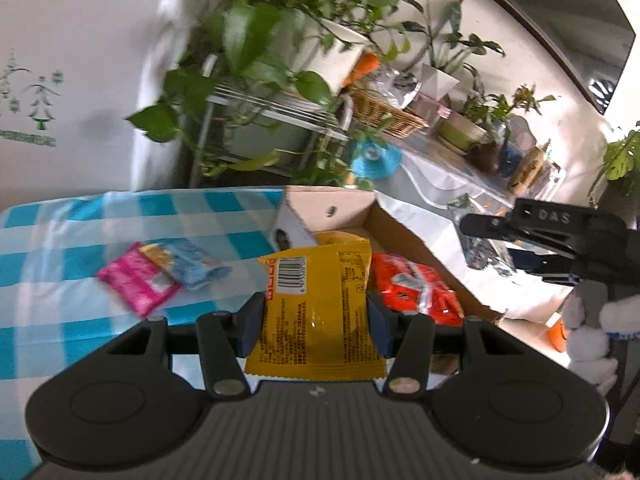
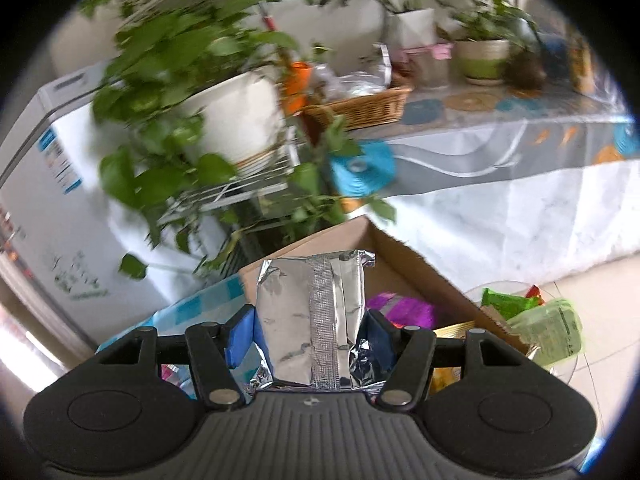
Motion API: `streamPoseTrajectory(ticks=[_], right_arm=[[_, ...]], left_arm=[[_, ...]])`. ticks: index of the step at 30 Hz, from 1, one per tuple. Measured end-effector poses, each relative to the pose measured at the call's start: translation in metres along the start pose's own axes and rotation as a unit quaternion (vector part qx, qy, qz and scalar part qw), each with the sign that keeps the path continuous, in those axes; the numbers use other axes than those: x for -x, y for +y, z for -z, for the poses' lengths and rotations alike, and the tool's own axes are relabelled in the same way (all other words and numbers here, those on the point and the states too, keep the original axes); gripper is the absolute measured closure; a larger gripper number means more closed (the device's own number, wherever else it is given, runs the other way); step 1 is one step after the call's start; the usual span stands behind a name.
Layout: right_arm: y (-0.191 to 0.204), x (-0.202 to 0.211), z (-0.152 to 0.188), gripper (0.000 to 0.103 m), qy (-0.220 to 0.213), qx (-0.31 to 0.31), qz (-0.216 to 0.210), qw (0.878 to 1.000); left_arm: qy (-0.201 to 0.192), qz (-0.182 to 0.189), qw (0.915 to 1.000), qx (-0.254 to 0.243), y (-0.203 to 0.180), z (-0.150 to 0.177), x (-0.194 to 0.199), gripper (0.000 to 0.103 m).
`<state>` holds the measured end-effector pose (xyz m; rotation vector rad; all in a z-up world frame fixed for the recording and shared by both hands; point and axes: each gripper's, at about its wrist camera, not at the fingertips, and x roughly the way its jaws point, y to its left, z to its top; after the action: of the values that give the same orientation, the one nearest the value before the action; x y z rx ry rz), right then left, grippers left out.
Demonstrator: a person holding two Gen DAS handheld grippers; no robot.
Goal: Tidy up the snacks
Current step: 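Carry the silver foil bag with the right tool while the left carries the yellow bag over the box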
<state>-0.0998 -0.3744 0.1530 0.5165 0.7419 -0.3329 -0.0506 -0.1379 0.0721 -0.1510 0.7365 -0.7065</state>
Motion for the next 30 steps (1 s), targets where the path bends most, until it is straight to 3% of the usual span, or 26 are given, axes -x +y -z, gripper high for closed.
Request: streamPoseTrajectory(ticks=[22,30], right_arm=[[-0.049,-0.022,-0.014,0.04,0.011,-0.036,0.056,0.998],[-0.06,-0.025,-0.016,0.04,0.015,-0.062,0.051,0.997]], left_arm=[[0.015,0.114,0.9933,0.011,-0.059,0.008,-0.066,0.05],[0.044,0.118,0.9919,-0.011,-0.082,0.017,-0.091,0.05]])
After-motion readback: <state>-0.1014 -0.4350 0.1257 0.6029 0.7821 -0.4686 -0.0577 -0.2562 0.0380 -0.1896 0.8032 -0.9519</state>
